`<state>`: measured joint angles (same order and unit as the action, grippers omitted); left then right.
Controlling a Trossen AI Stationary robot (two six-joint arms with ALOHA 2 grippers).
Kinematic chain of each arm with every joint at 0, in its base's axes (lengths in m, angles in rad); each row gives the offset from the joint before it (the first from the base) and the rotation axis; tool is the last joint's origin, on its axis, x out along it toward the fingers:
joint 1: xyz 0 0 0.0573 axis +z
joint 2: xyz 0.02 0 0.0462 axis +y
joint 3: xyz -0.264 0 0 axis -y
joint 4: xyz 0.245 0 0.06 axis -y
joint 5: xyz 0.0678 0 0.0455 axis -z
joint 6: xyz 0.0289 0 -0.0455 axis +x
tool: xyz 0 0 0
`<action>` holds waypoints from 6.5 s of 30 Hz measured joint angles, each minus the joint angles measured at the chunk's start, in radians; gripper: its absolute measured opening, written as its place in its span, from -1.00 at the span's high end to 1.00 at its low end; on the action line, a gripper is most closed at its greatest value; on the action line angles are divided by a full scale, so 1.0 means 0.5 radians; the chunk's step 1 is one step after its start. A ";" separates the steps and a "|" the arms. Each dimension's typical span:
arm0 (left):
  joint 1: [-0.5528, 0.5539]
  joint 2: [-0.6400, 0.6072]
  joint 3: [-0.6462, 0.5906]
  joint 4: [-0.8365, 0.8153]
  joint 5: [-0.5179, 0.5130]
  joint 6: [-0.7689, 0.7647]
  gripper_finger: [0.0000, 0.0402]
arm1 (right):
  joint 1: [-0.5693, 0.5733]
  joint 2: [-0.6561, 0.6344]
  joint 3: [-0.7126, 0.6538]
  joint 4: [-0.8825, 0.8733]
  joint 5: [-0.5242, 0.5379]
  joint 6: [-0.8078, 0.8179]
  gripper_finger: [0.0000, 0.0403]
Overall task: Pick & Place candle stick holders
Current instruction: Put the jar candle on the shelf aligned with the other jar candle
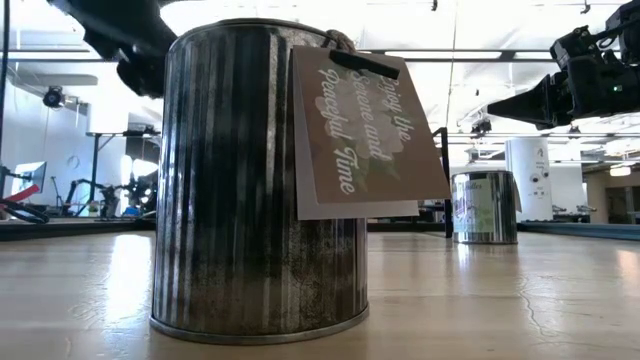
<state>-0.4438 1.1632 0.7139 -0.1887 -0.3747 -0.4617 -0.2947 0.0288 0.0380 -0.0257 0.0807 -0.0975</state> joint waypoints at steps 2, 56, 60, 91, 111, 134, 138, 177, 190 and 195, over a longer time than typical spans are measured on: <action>-0.002 0.068 0.000 0.001 -0.021 -0.036 -0.99 | 0.000 0.000 0.000 0.000 0.000 0.000 0.89; 0.128 1.113 0.015 1.167 0.089 0.011 -0.92 | 0.000 0.000 0.000 0.000 -0.002 0.000 0.89; 0.140 1.113 0.037 1.161 0.044 0.010 -0.82 | 0.000 0.000 0.001 0.000 -0.002 0.000 0.89; 1.039 0.915 1.301 -0.113 -0.235 0.339 -0.83 | -0.001 0.000 0.000 0.000 -0.002 -0.001 0.89; 1.289 1.055 1.249 -0.095 -0.329 0.165 -0.84 | 0.000 0.000 0.000 0.000 -0.003 0.000 0.89; 1.411 1.058 1.252 0.029 -0.332 0.219 -0.84 | 0.000 0.000 0.000 0.000 -0.002 0.000 0.89; 1.413 1.058 1.251 0.031 -0.333 0.220 -0.90 | 0.000 0.000 0.000 0.000 -0.002 -0.001 0.89; 1.238 1.035 1.903 0.013 -0.334 1.075 -0.98 | -0.001 0.000 0.000 0.000 -0.002 0.000 0.89; 1.109 1.258 1.479 0.778 0.327 1.235 -0.45 | 0.000 0.000 0.000 -0.001 -0.002 0.000 0.89; 1.067 1.392 1.430 0.900 0.348 1.362 -0.02 | 0.000 0.000 0.000 -0.001 -0.002 0.000 0.89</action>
<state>0.0898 1.8592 1.4291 0.2613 -0.2005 0.2196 -0.2948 0.0288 0.0382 -0.0261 0.0795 -0.0975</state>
